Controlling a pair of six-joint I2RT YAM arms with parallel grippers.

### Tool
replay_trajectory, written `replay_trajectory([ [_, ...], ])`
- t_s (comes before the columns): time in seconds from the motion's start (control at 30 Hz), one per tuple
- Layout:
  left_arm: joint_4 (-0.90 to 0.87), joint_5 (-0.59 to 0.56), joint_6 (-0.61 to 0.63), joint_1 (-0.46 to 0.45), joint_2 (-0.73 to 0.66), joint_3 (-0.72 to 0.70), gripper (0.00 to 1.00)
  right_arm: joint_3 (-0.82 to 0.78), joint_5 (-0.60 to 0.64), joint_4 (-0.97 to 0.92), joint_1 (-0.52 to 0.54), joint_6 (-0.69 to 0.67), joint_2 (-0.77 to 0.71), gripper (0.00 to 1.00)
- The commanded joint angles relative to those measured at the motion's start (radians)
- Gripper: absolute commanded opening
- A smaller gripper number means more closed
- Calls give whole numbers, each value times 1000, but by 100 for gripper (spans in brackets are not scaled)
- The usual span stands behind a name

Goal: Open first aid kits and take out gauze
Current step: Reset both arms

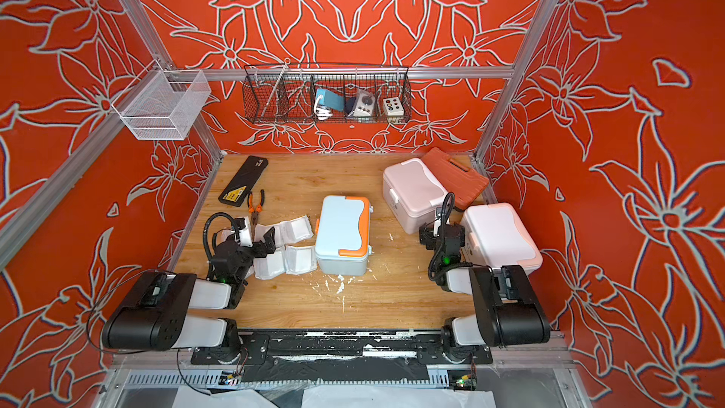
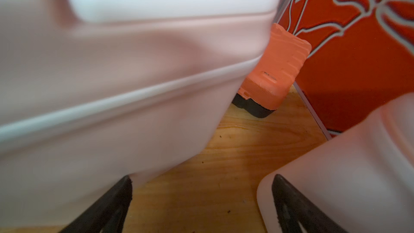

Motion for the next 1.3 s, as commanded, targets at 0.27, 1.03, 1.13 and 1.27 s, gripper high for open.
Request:
replay_trajectory([
  [0.27, 102, 10, 39, -9, 2, 15, 98, 39, -28, 17, -10, -17, 3, 97],
  [1.03, 93, 11, 40, -12, 2, 20, 98, 73, -109, -47, -62, 12, 7, 97],
  [1.13, 69, -30, 19, -13, -57, 7, 98, -22, -27, 61, -65, 49, -70, 97],
  [1.27, 134, -57, 10, -13, -163, -80, 98, -97, 2, 112, -66, 60, -163, 97],
])
